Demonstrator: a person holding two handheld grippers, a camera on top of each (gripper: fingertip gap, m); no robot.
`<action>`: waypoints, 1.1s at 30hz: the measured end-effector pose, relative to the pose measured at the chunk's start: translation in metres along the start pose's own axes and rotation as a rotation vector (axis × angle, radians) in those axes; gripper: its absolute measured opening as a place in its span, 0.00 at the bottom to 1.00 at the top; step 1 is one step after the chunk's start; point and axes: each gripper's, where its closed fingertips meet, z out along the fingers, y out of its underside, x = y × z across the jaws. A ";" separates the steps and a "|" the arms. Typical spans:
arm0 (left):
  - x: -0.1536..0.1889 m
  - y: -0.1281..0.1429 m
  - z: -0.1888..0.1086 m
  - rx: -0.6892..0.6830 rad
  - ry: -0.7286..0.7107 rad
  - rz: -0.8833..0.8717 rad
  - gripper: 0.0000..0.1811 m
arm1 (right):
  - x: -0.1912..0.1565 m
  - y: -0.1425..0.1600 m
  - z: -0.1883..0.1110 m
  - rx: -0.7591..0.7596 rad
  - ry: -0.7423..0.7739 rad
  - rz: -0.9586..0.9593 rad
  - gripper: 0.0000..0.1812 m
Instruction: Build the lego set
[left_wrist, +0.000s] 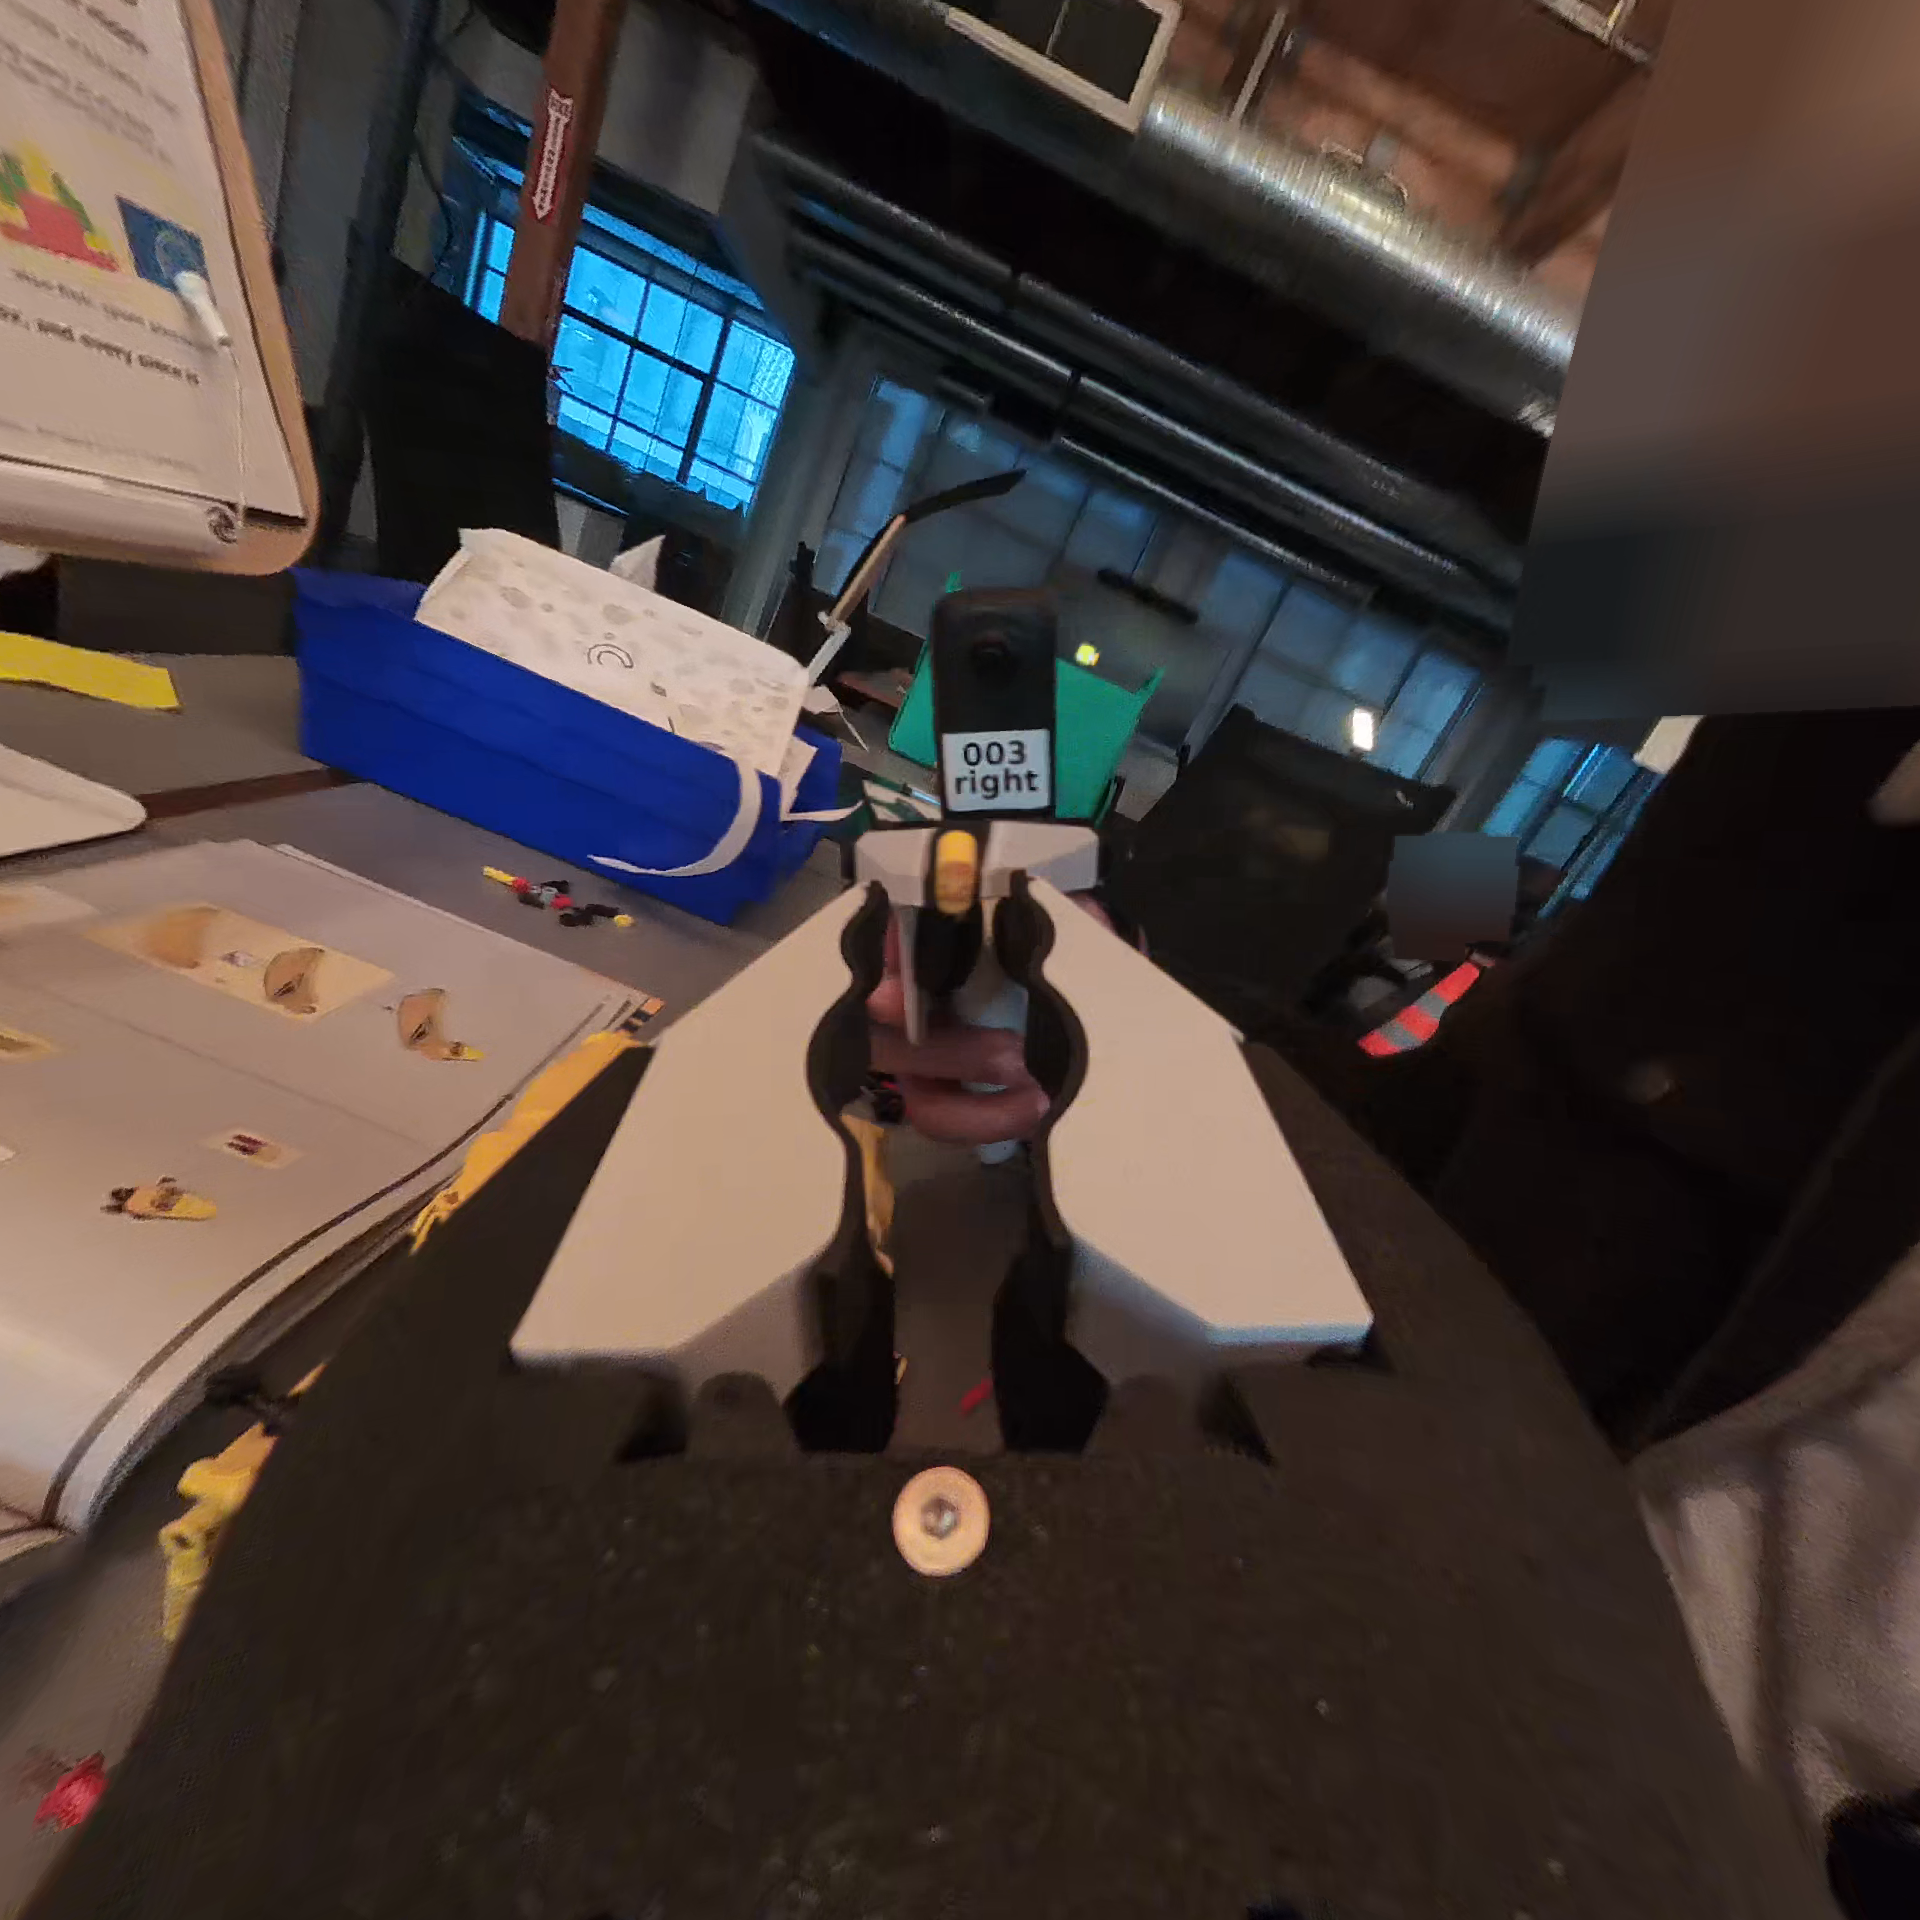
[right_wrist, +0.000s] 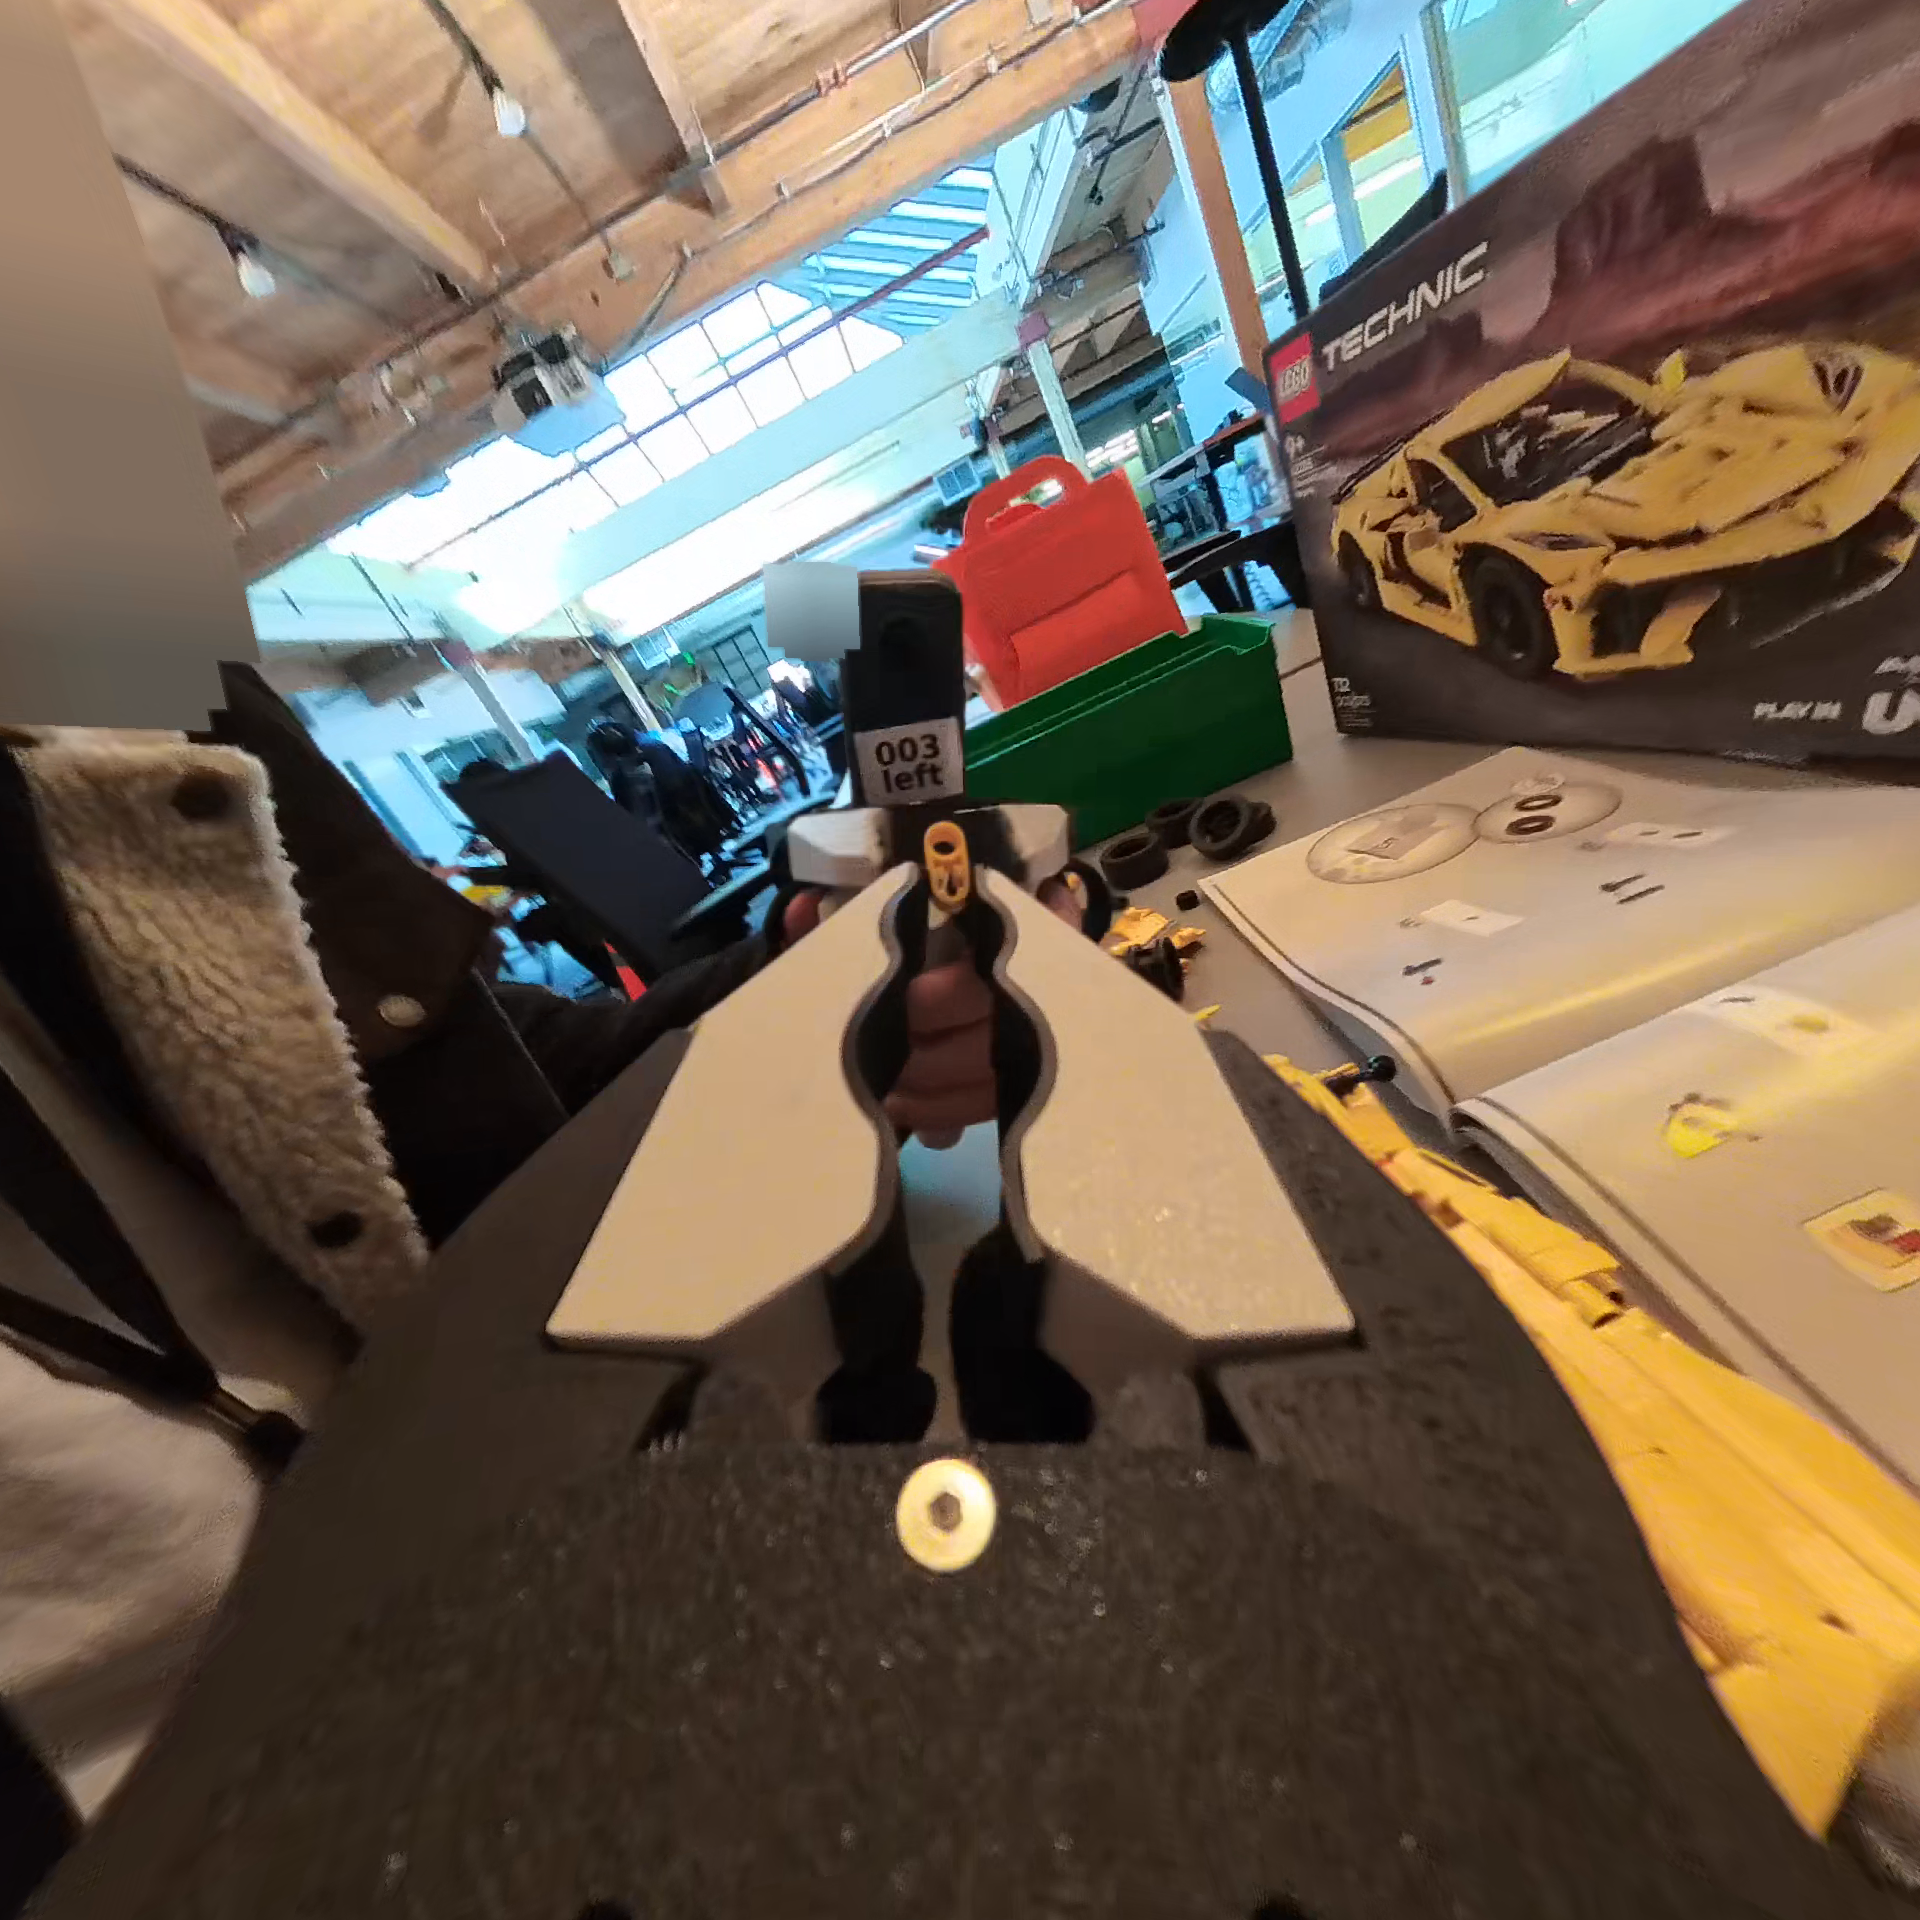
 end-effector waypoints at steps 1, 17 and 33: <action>0.003 0.000 0.001 -0.002 0.008 0.011 0.13 | 0.001 0.001 0.001 0.006 -0.006 0.017 0.03; 0.003 0.018 -0.003 -0.159 0.023 0.014 0.04 | 0.000 0.025 0.002 -0.172 0.015 -0.076 0.03; 0.038 0.008 0.001 -0.061 -0.006 0.660 0.04 | -0.037 0.005 -0.005 -0.081 -0.393 0.510 0.10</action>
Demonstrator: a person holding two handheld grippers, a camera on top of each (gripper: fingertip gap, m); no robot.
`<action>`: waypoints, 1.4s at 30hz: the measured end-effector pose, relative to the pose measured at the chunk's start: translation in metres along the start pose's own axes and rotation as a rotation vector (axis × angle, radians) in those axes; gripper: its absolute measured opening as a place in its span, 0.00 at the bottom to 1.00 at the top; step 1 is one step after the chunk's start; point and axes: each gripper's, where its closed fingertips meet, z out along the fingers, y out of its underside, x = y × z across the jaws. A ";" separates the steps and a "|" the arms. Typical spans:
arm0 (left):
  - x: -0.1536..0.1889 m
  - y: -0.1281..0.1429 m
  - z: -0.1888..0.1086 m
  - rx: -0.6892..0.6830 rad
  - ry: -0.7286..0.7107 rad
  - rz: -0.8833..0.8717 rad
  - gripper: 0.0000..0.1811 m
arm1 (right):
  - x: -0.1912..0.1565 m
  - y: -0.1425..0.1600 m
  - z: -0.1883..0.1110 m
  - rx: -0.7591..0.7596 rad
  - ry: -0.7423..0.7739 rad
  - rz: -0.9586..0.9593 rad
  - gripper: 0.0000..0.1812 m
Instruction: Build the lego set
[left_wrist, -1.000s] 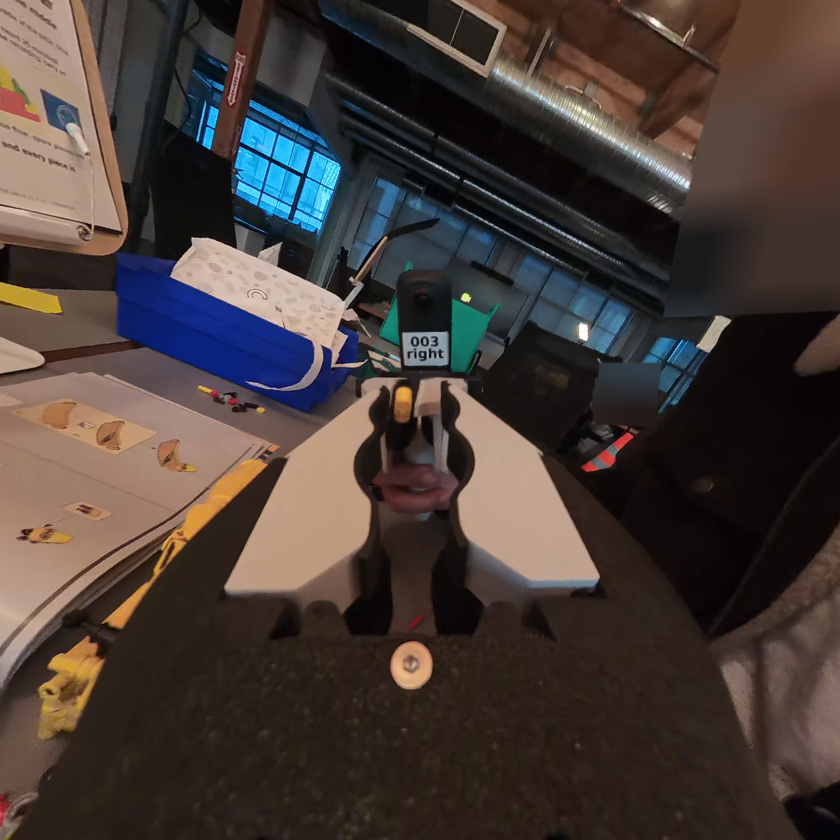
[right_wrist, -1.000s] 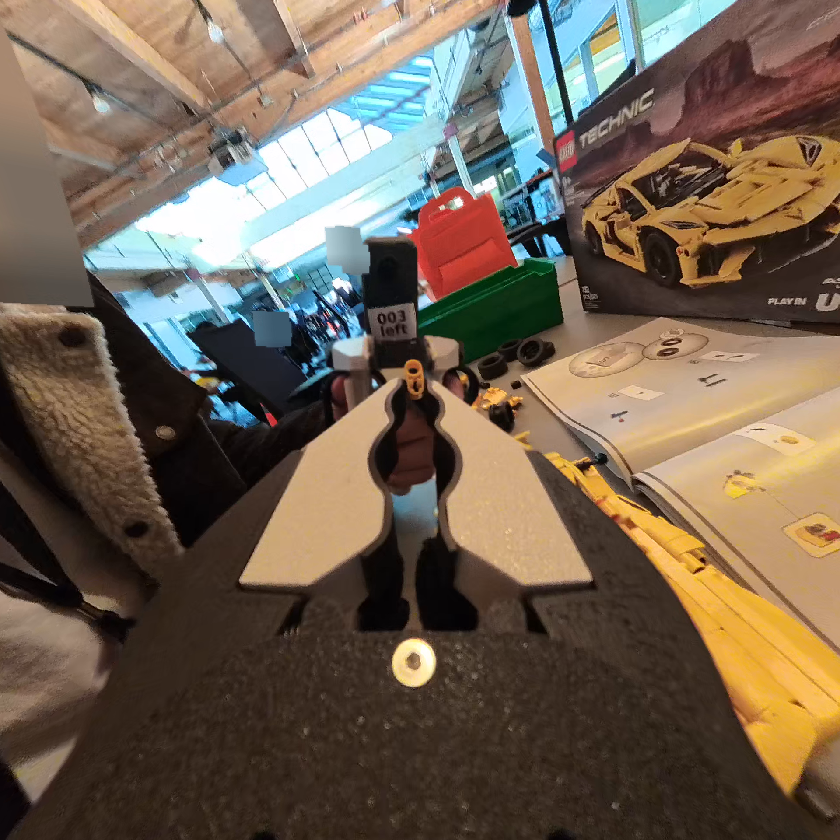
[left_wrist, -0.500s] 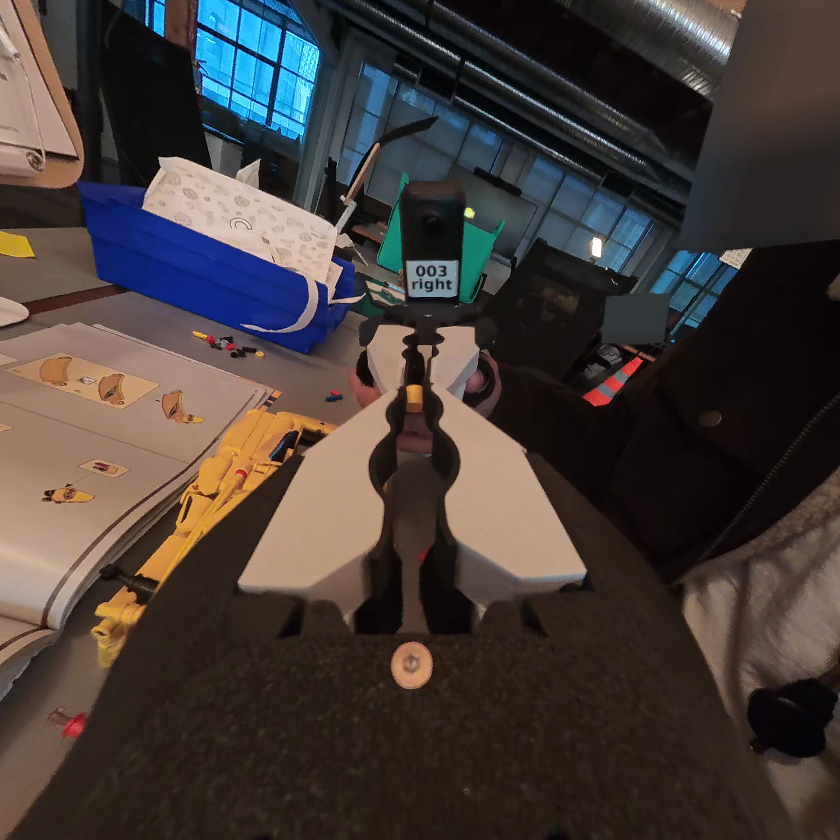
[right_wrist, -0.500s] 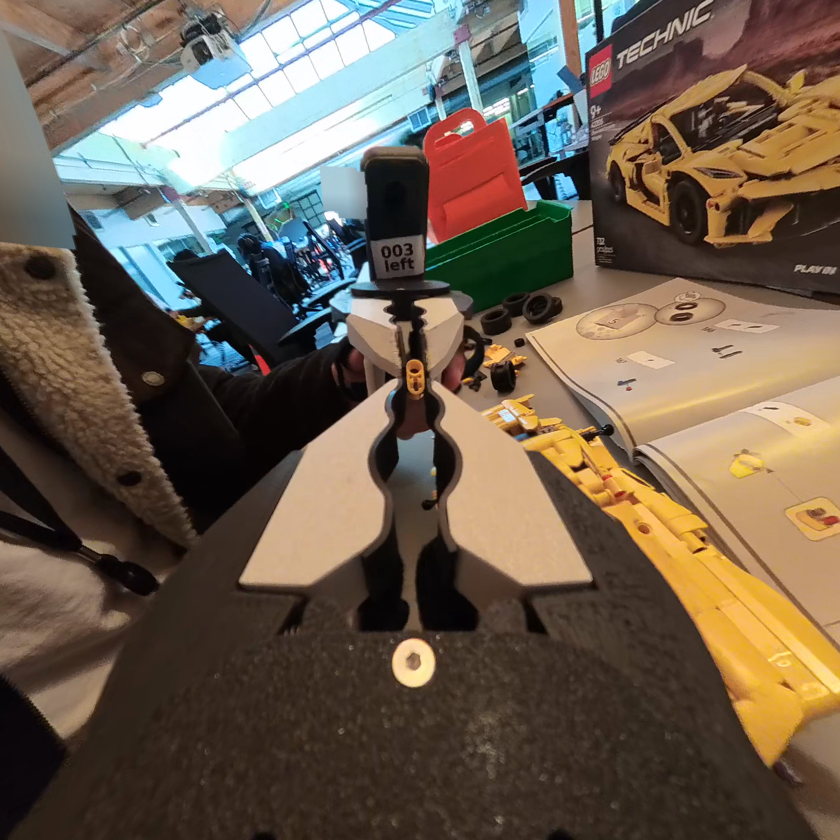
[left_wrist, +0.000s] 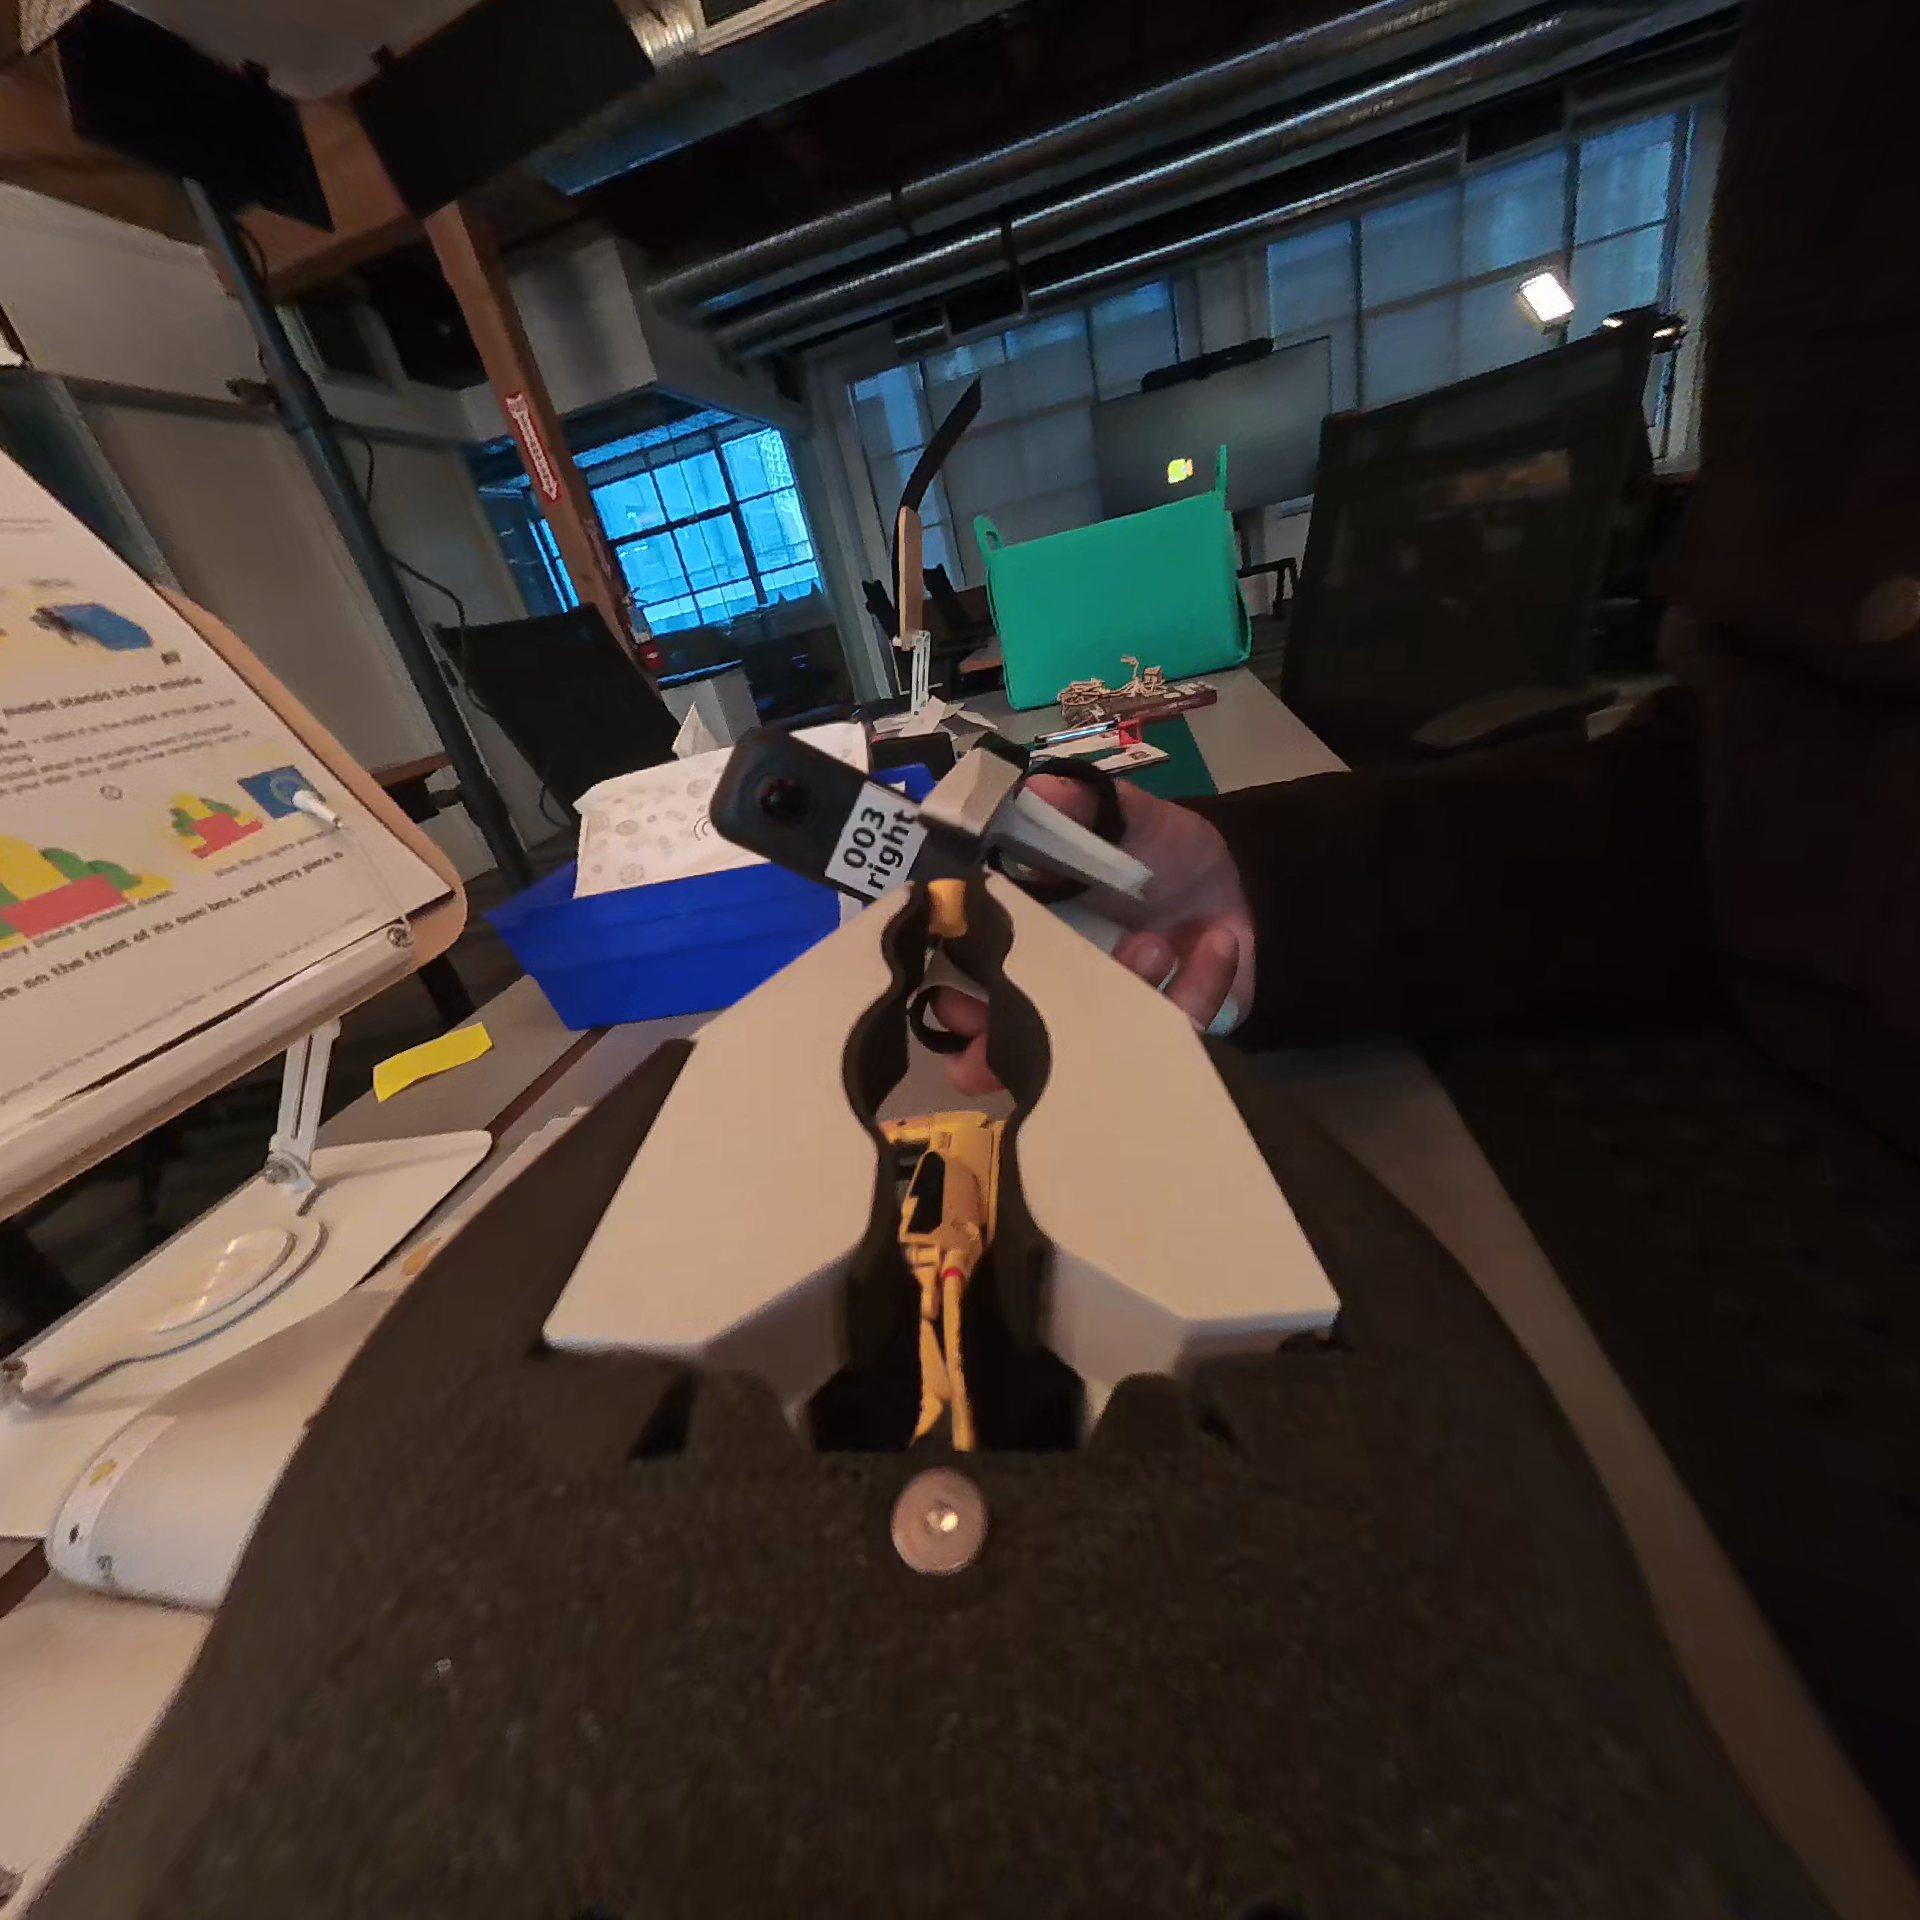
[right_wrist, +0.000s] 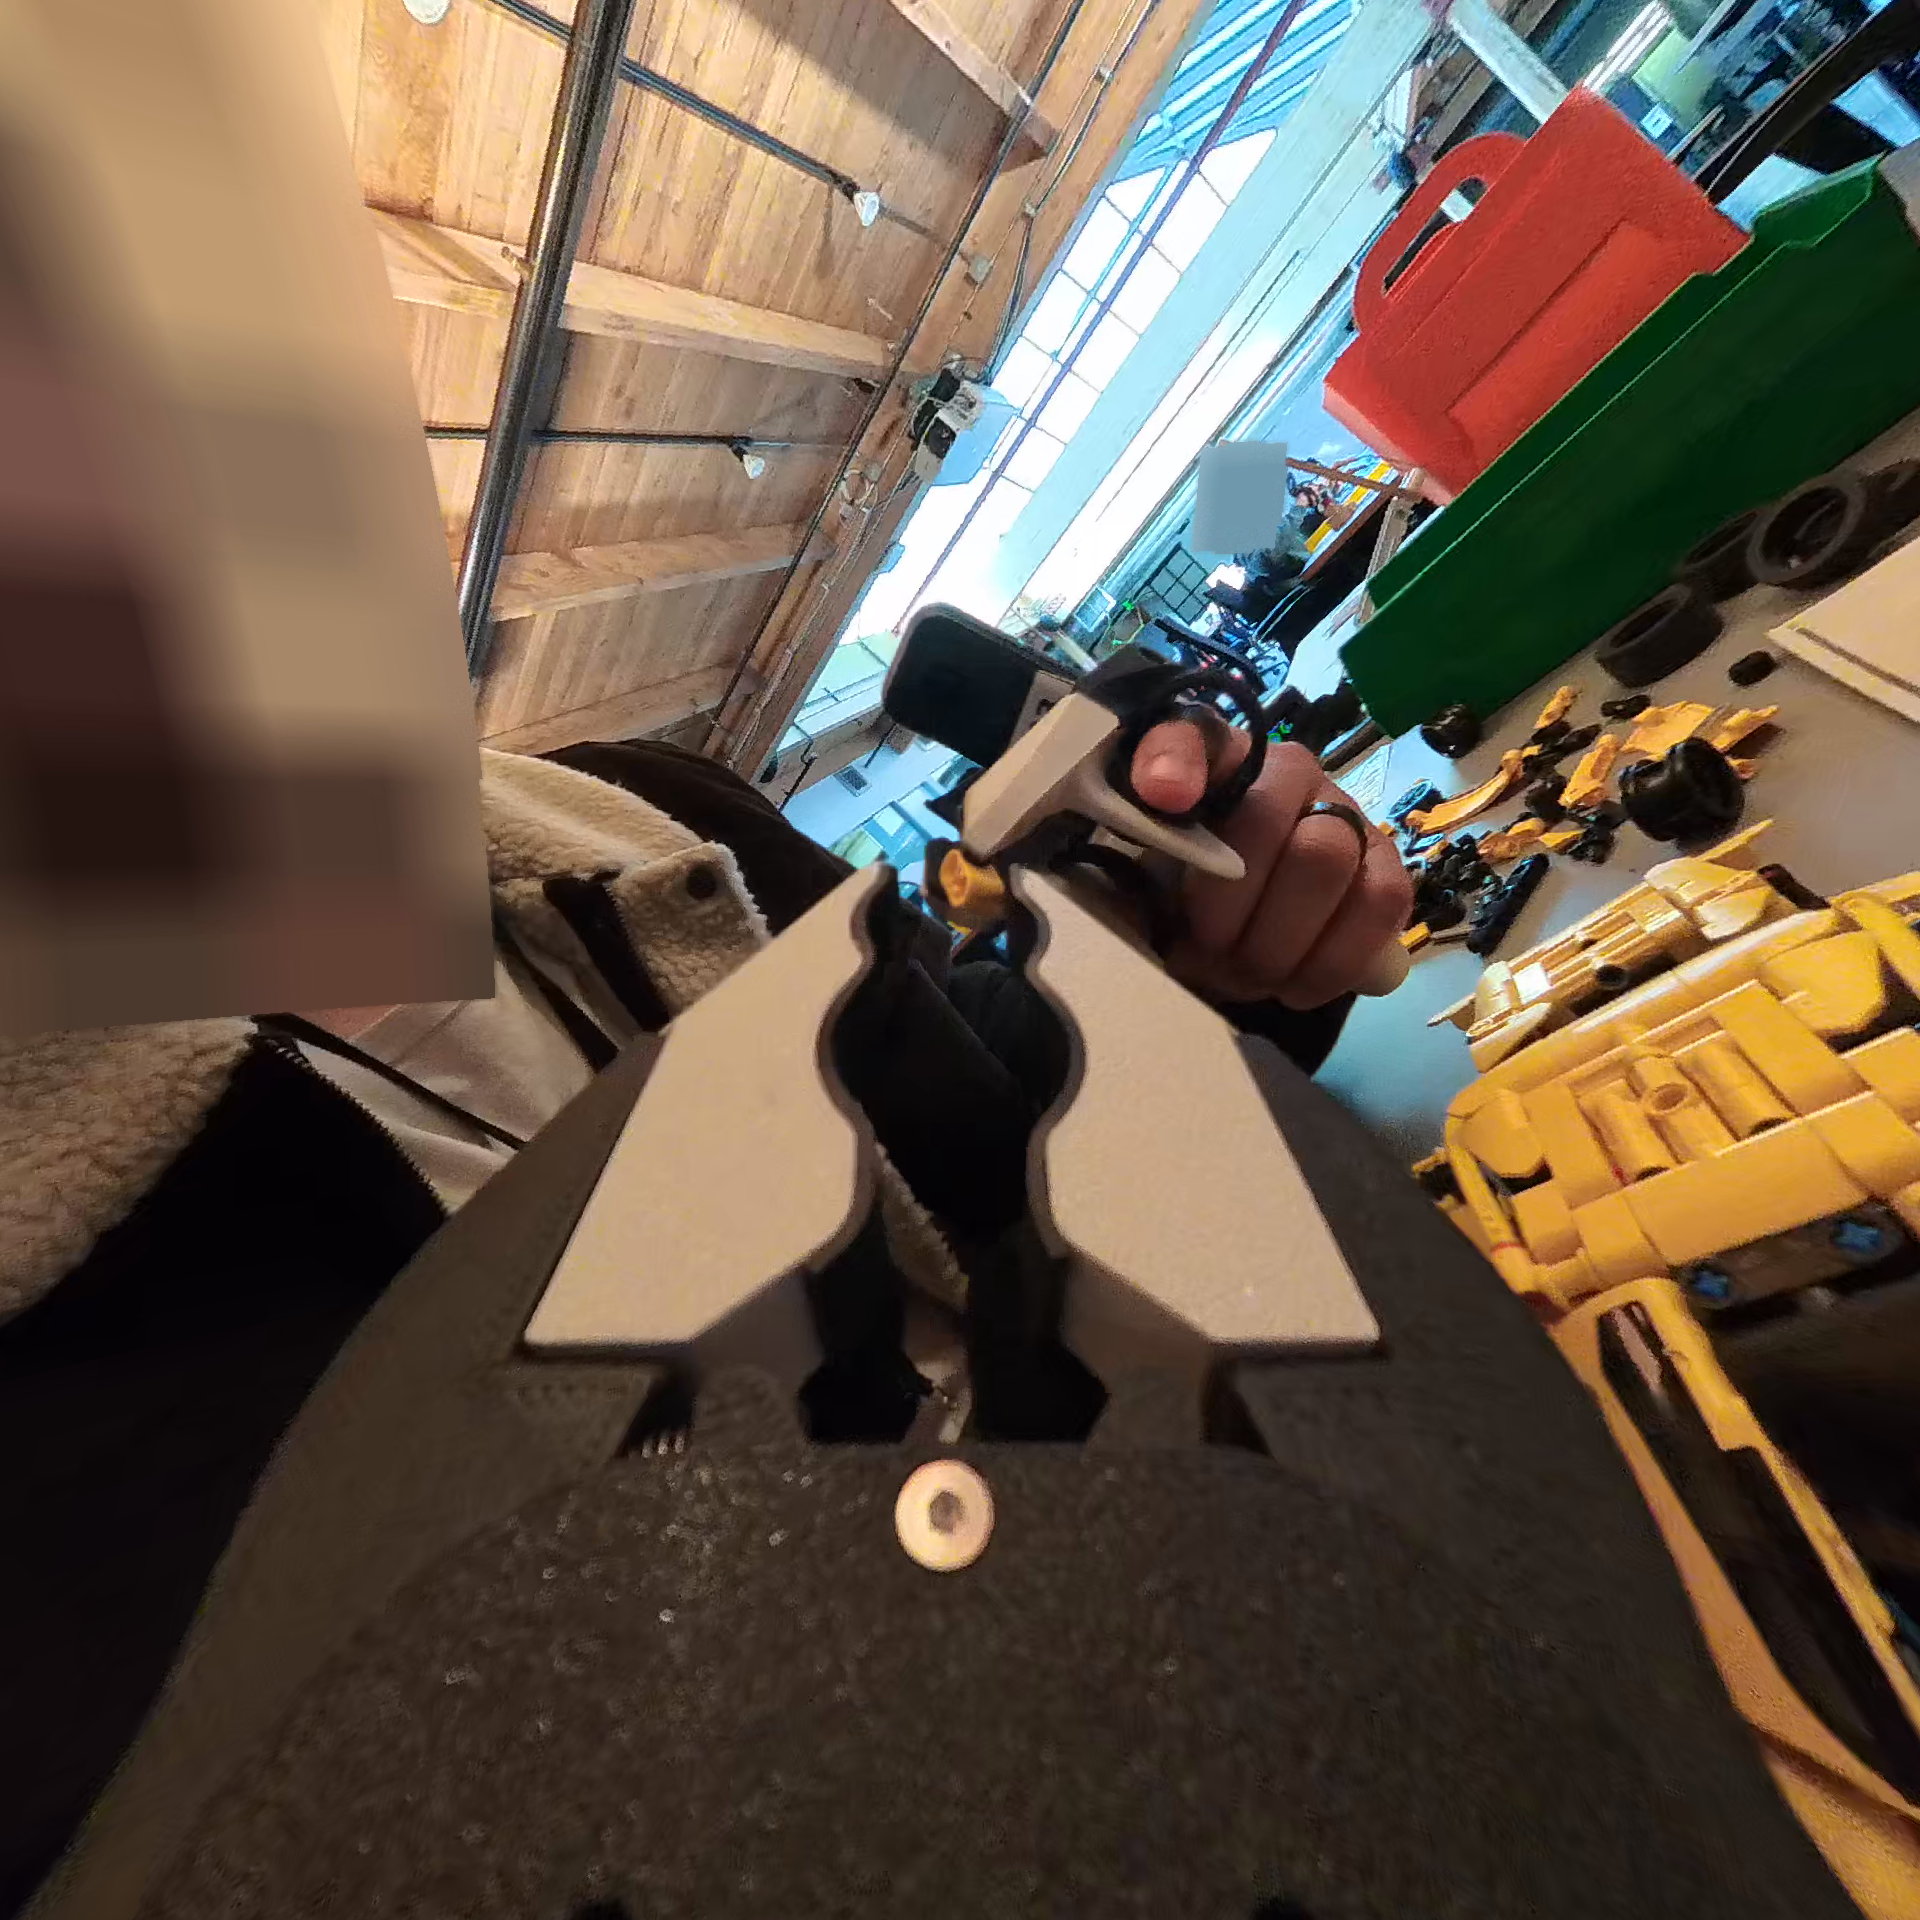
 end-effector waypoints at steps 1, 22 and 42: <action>0.002 -0.001 0.000 0.007 0.007 0.004 0.04 | -0.001 0.001 0.001 -0.008 0.005 -0.009 0.08; -0.007 0.036 0.003 -0.267 -0.143 0.188 0.04 | 0.028 0.003 -0.013 -0.042 0.211 -0.040 0.04; -0.035 0.069 -0.005 -0.523 -0.321 0.376 0.04 | 0.064 -0.008 -0.018 -0.103 0.694 -0.517 0.11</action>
